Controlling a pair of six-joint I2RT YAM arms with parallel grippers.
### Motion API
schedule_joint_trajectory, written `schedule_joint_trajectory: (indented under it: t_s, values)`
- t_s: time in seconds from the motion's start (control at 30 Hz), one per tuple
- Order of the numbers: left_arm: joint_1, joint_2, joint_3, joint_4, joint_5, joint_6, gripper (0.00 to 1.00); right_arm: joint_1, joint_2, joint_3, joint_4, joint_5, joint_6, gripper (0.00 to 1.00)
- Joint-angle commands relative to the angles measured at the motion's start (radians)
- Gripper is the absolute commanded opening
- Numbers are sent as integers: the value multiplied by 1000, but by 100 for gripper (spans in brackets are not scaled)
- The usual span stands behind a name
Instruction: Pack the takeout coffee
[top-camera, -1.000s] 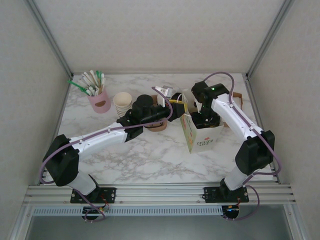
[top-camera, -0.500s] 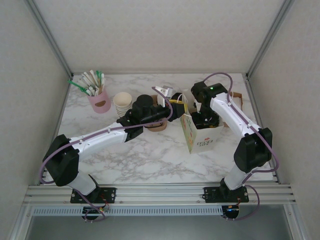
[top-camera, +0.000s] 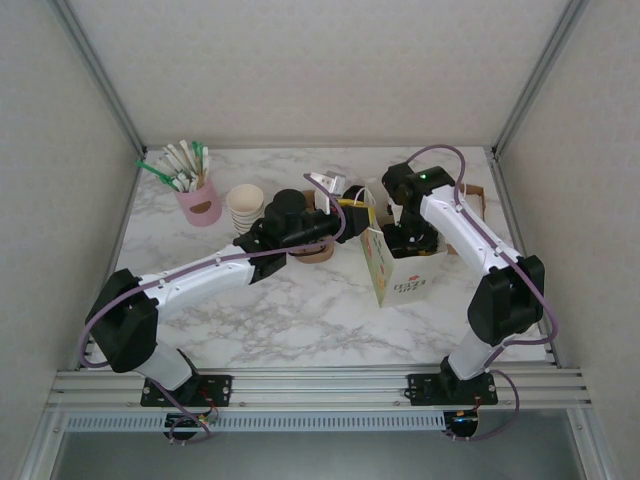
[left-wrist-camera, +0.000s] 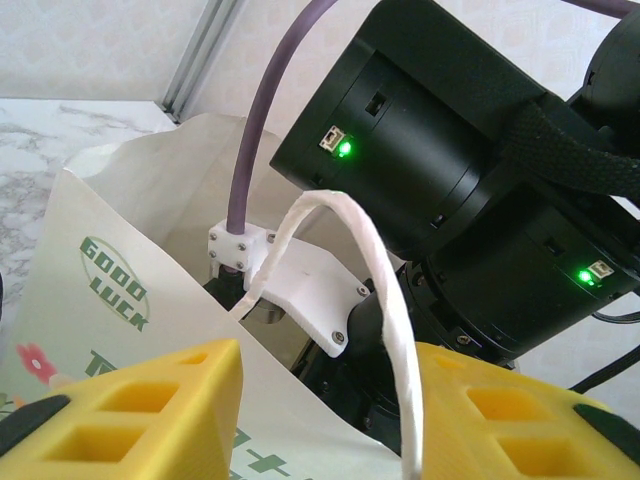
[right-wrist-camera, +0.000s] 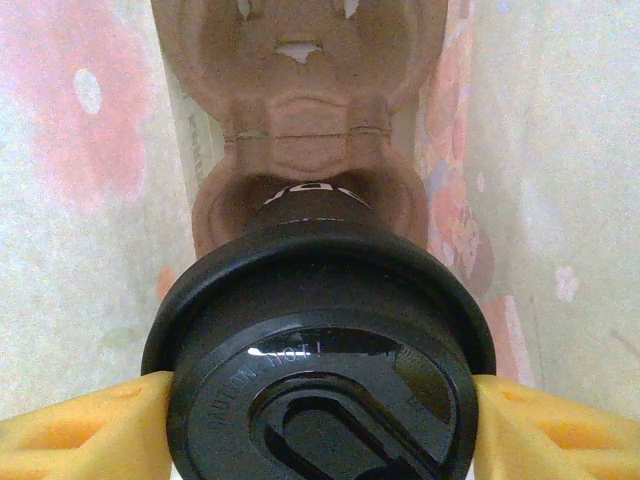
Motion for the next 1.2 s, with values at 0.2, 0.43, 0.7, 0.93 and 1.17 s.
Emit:
schedule_joint_trajectory:
  t_s: [0.2, 0.43, 0.7, 0.93, 1.17]
  values:
    - [-7, -12, 8, 14, -13, 11, 45, -9, 6, -27, 42, -10, 0, 70]
    - [-6, -13, 8, 14, -14, 11, 45, -8, 13, -49, 70, -19, -1, 70]
    - [-7, -12, 8, 14, -15, 13, 45, -14, 20, -60, 85, -22, -5, 70]
    - [-6, -10, 8, 15, -16, 12, 45, -17, 22, -61, 94, -22, -5, 70]
    - [-7, -9, 7, 15, -16, 11, 45, -19, 23, -74, 119, -18, -8, 69]
